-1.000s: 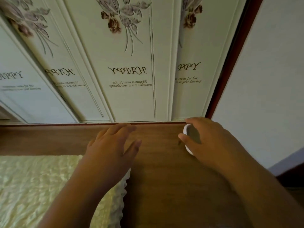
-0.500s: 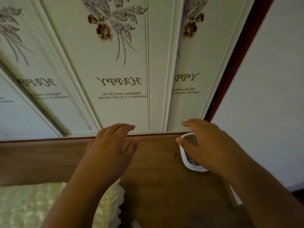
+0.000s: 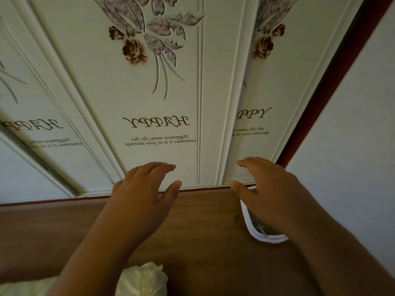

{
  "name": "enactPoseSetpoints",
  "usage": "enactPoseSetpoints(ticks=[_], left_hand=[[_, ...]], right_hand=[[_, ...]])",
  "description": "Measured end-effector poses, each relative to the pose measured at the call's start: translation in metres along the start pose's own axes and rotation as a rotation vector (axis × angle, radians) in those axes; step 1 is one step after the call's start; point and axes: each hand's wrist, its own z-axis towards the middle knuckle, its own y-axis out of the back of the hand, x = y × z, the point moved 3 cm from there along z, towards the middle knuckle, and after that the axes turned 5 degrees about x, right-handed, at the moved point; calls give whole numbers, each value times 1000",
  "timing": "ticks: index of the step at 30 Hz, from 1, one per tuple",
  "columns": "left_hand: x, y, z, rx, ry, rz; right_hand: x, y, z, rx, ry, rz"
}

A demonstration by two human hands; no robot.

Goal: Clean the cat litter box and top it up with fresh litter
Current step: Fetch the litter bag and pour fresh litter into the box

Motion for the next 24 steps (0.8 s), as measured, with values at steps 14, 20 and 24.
enactPoseSetpoints(ticks=[14,20,24], left_hand=[[33,48,107,-150,454,57],[52,51,112,-233,750,0],[69,56,109,-275,912,-24]], right_hand=[[53,24,232,142,428,-66],[106,23,300,227,662,-99],[150,8,324,324,809,-155]])
